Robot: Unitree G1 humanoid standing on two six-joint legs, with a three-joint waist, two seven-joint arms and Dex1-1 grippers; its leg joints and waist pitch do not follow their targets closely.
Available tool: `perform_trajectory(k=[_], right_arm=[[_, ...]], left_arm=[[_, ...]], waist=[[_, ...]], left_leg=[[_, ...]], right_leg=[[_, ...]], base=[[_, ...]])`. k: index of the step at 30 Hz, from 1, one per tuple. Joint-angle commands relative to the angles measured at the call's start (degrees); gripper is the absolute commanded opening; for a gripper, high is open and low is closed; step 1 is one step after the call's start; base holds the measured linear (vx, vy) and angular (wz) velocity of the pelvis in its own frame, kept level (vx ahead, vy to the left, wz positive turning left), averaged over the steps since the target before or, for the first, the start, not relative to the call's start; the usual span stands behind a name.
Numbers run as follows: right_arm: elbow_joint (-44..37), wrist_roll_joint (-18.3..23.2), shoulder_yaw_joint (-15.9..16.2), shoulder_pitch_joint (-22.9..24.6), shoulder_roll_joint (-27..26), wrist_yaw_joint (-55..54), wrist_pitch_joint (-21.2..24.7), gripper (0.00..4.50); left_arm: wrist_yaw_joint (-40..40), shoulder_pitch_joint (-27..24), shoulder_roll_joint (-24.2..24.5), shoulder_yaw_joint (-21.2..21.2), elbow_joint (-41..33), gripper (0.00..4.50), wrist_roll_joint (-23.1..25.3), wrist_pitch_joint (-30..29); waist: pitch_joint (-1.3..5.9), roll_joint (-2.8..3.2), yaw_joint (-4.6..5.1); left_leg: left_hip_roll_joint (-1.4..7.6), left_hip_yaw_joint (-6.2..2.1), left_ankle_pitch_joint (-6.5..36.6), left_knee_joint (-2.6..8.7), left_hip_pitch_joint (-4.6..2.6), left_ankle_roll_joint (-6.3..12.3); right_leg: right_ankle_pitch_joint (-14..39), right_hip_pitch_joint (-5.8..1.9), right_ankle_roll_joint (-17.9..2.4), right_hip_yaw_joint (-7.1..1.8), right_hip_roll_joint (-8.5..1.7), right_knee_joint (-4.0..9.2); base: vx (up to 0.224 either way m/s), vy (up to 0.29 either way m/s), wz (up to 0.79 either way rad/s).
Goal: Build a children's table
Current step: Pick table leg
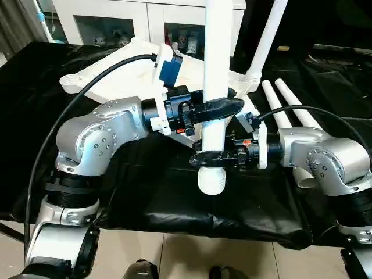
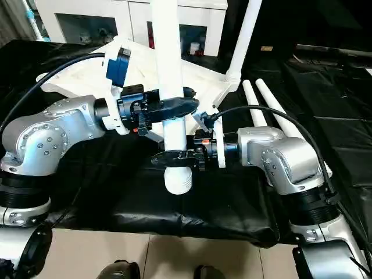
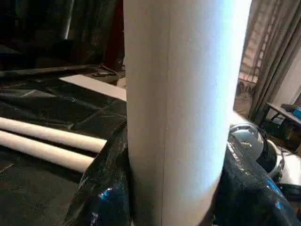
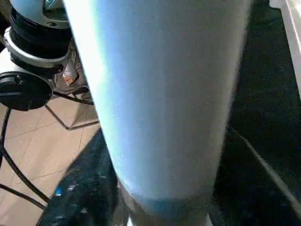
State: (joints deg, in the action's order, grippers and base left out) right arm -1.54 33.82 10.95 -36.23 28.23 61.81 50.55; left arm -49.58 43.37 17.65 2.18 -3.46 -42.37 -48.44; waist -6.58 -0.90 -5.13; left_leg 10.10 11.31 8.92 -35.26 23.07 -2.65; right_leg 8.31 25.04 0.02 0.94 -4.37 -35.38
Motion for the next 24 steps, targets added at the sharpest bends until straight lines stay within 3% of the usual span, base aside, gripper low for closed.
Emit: perform_trajectory(k=[1,15,16,24], right_arm=[[0.2,-0.8,-0.6,-0.3,0.6,-0.5,-0.6,2.7],[0.0,-0.5,-0.5,0.0,1.4,0.7,-0.8,2.7],[0.0,-0.4,-0.5,0.0,1.4,0.8,-0.8,2.41],[0.2,-0.1,-0.7,-0.1,1.4,1.0,-0.6,1.99]], left_arm=[[-0.5,1.2,0.2,0.3,-0.6,1.8,0.2,0.4],[-1.1,1.4,0.6,0.5,-0.3,1.8,0.3,0.5],[-1.1,1.4,0.6,0.5,-0.3,1.8,0.3,0.5],[-1.4,1.4,0.7,0.6,-0.4,1.8,0.3,0.4]], waist=[[5.96,-0.59,-0.11],[6.03,-0.5,-0.16],[6.0,-0.49,-0.16],[5.99,-0.53,-0.14]], left_leg=[[1.93,-0.96,9.3,3.57,-1.43,1.29],[1.95,-1.04,9.6,3.53,-1.42,1.11],[1.92,-1.02,9.6,3.52,-1.4,1.15],[1.94,-1.04,9.9,3.52,-1.4,1.08]], right_leg=[[14.8,-3.51,-11.4,-1.35,-2.54,3.52],[14.8,-3.56,-11.3,-1.35,-2.57,3.46],[14.8,-3.52,-11.4,-1.34,-2.55,3.51],[15.4,-3.51,-11.3,-1.32,-2.56,3.53]], base=[[0.0,0.0,0.0],[0.0,0.0,0.0],[0.0,0.0,0.0],[0.0,0.0,0.0]])
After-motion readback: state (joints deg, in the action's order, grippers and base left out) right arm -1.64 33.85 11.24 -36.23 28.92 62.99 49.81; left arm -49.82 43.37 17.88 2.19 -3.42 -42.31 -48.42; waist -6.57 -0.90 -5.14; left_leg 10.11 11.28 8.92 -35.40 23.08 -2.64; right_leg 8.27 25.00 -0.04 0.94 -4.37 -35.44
